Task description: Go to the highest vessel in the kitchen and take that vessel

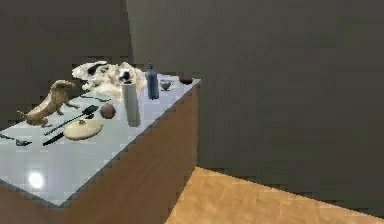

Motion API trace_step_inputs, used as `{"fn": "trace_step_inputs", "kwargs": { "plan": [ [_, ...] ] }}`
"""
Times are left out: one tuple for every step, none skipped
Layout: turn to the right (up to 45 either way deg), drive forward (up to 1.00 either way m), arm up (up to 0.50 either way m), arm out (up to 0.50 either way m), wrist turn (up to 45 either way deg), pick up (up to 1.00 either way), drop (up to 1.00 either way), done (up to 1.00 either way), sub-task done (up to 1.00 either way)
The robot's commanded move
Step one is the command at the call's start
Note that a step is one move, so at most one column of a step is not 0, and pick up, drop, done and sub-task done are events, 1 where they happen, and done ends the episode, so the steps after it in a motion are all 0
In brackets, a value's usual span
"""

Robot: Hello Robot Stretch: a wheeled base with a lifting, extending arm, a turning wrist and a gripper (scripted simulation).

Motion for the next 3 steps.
{"fn": "trace_step_inputs", "kwargs": {
  "plan": [
    [-45.0, 0.0, 0.0, 0.0, 0.0, 0.0, 0.0, 0.0, 0.0],
    [-45.0, 0.0, 0.0, 0.0, 0.0, 0.0, 0.0, 0.0, 0.0],
    [-27.0, 0.0, 0.0, 0.0, 0.0, 0.0, 0.0, 0.0, 0.0]
  ]
}}
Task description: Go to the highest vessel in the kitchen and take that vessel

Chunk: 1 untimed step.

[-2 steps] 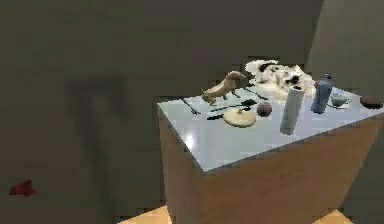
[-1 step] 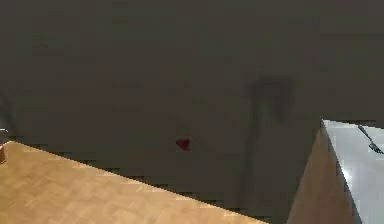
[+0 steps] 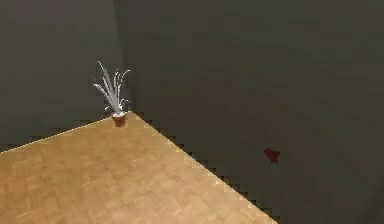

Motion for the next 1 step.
{"fn": "trace_step_inputs", "kwargs": {
  "plan": [
    [45.0, 0.0, 0.0, 0.0, 0.0, 0.0, 0.0, 0.0, 0.0]
  ]
}}
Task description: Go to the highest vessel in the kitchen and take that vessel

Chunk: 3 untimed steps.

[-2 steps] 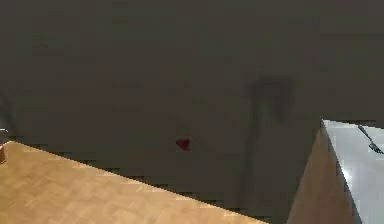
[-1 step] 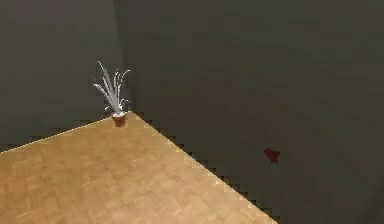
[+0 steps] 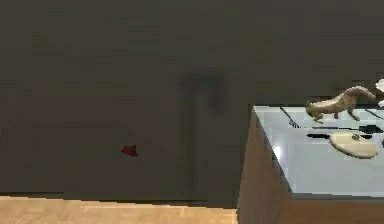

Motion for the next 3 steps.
{"fn": "trace_step_inputs", "kwargs": {
  "plan": [
    [30.0, 0.0, 0.0, 0.0, 0.0, 0.0, 0.0, 0.0, 0.0],
    [0.0, 0.35, 0.0, 0.0, 0.0, 0.0, 0.0, 0.0, 0.0],
    [-45.0, 0.0, 0.0, 0.0, 0.0, 0.0, 0.0, 0.0, 0.0]
  ]
}}
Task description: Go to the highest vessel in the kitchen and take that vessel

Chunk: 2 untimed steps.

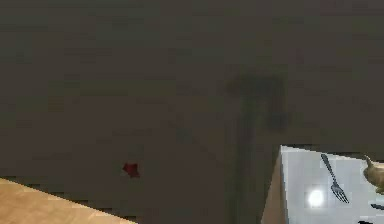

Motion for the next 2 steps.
{"fn": "trace_step_inputs", "kwargs": {
  "plan": [
    [-24.0, 0.0, 0.0, 0.0, 0.0, 0.0, 0.0, 0.0, 0.0],
    [0.0, 0.0, 0.5, 0.0, 0.0, 0.0, 0.0, 0.0, 0.0]
  ]
}}
